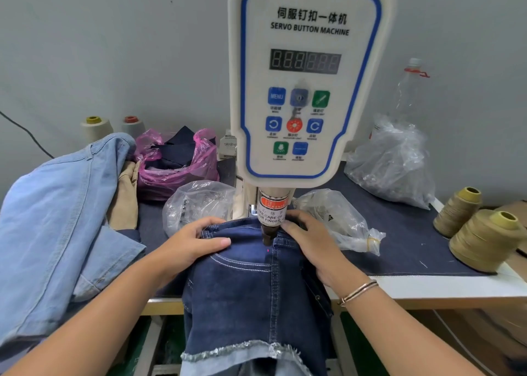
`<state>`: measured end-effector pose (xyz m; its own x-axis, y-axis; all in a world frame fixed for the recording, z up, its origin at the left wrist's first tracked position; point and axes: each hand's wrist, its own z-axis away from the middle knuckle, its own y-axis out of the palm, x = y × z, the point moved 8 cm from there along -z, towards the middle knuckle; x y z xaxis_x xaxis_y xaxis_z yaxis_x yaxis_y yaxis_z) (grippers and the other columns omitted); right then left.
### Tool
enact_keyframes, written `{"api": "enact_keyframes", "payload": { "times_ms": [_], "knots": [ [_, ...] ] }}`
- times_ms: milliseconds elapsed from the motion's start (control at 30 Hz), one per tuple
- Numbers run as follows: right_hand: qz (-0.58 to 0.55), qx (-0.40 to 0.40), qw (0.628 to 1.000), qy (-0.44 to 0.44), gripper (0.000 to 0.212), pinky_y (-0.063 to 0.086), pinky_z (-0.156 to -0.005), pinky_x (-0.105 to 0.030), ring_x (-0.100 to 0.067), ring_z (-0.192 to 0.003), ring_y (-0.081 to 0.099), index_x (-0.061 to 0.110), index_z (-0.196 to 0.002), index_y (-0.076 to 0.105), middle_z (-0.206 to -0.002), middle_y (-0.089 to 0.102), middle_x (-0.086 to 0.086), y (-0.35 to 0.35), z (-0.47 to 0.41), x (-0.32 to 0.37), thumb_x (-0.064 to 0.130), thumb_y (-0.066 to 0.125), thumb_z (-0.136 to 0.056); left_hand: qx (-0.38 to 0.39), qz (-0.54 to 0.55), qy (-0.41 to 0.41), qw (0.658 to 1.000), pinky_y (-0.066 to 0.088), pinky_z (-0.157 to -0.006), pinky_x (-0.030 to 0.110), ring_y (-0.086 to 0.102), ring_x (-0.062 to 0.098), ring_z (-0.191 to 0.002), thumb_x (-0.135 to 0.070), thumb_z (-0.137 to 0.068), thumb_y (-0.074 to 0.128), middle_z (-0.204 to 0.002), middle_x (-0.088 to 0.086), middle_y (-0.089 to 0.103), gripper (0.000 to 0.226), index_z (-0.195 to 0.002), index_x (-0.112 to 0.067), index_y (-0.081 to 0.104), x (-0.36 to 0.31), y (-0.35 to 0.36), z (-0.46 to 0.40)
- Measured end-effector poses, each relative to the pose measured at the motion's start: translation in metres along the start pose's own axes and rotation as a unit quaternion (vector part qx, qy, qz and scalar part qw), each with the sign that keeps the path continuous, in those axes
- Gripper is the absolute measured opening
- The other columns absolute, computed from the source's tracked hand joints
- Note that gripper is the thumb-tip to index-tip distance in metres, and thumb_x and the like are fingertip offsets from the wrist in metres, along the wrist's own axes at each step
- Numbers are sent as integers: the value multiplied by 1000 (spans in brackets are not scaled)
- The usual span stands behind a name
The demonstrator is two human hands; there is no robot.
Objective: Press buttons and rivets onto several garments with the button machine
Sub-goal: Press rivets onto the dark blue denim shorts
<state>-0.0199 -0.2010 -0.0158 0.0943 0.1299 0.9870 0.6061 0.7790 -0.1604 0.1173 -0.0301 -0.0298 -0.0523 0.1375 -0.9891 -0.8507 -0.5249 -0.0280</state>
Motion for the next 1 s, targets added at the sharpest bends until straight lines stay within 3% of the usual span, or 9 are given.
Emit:
{"api": "enact_keyframes", "payload": {
  "times_ms": [167,300,433,567,633,700,800,867,1000],
  "knots": [
    [159,99,982,-20,33,36,-71,4,24,-93,51,43,-99,56,-97,61,37,4,-1,1,46,73,-71,-23,45,-12,999,55,-65,23,72,22,-89,-30,-64,78,-100,9,74,46,-109,-21,69,8,-8,-10],
    [199,52,977,-59,45,38,-78,-1,16,-100,53,43,-101,56,-103,61,27,-7,-7,-2,58,72,-61,-37,61,-8,997,55,-63,21,73,19,-84,-28,-65,77,-95,6,75,44,-108,-20,68,11,-4,-16],
    [181,1,982,-55,33,39,-81,-13,0,-97,56,35,-98,57,-103,63,14,-12,-15,-15,39,76,-72,-50,54,0,997,53,-61,18,72,11,-81,-14,-79,74,-92,-9,75,32,-109,-25,68,13,-2,-21],
    [129,35,991,-8,18,43,-86,-14,0,-102,57,37,-100,60,-107,63,16,-14,-17,-17,26,66,-88,-39,29,-7,999,53,-63,17,72,12,-88,-16,-82,74,-96,-10,74,27,-105,-30,70,14,-1,-21],
    [65,51,996,25,21,46,-73,-7,6,-93,61,34,-108,61,-109,63,13,-14,-13,-16,21,60,-92,-33,27,-3,999,53,-65,18,71,13,-90,-18,-80,75,-99,-8,74,27,-102,-33,71,14,1,-21],
    [-7,57,996,66,25,49,-65,-10,3,-86,65,27,-115,61,-108,65,4,-15,-8,-18,16,57,-93,-25,26,7,999,54,-66,18,71,13,-92,-23,-75,79,-101,-8,73,30,-101,-35,72,13,2,-19],
    [-34,70,991,111,29,51,-81,-23,-11,-102,64,28,-120,59,-112,66,0,-10,-1,-26,14,54,-95,-12,15,14,1000,54,-68,19,71,14,-94,-31,-68,81,-104,-8,73,36,-102,-39,70,14,1,-18],
    [-33,61,991,113,32,50,-83,-20,-9,-104,61,29,-122,56,-112,65,2,-7,1,-27,13,52,-95,-6,10,10,1000,55,-70,22,71,17,-95,-36,-67,78,-106,-6,72,38,-104,-38,70,15,1,-19],
    [-55,32,994,92,32,45,-68,-7,2,-95,59,25,-125,56,-112,65,6,-3,-2,-21,16,57,-94,-36,-4,15,999,53,-72,20,70,10,-94,-53,-71,76,-104,-8,73,31,-98,-38,71,11,-1,-21]
  ]
}}
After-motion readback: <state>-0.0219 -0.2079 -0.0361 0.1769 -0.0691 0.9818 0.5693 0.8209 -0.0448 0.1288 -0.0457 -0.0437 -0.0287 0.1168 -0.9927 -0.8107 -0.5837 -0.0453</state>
